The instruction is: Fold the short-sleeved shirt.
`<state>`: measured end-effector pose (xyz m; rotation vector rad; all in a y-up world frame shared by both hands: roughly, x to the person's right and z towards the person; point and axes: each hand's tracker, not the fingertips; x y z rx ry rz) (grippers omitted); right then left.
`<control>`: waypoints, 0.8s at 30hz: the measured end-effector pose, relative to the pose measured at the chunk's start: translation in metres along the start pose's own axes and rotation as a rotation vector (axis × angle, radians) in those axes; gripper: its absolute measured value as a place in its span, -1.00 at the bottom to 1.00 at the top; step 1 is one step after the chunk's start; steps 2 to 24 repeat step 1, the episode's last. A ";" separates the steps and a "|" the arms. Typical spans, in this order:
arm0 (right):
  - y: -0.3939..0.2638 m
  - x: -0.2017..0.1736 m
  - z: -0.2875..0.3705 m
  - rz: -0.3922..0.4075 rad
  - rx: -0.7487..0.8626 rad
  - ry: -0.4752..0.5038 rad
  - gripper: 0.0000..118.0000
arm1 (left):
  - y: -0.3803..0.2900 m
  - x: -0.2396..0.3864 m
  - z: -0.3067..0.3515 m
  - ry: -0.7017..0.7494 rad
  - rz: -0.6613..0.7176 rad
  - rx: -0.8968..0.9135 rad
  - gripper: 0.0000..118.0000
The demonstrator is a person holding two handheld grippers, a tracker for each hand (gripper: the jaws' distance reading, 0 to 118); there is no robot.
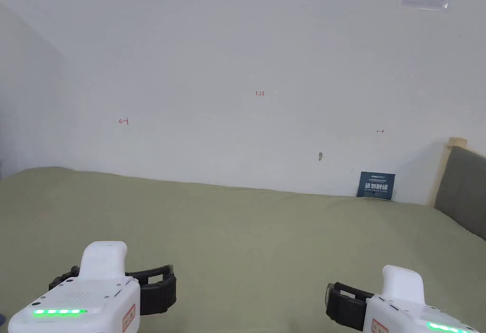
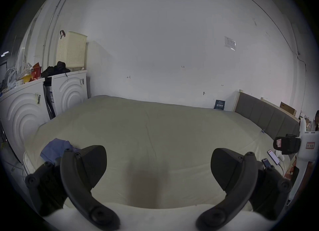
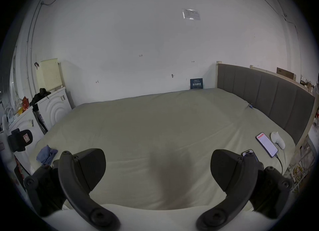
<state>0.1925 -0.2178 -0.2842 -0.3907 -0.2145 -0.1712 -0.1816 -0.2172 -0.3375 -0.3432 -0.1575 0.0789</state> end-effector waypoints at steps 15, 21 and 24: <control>0.000 0.000 -0.001 0.004 0.006 -0.002 1.00 | 0.000 0.000 0.000 0.000 0.002 0.001 1.00; 0.000 0.000 -0.001 0.004 0.006 -0.002 1.00 | 0.000 0.000 0.000 0.000 0.002 0.001 1.00; 0.000 0.000 -0.001 0.004 0.006 -0.002 1.00 | 0.000 0.000 0.000 0.000 0.002 0.001 1.00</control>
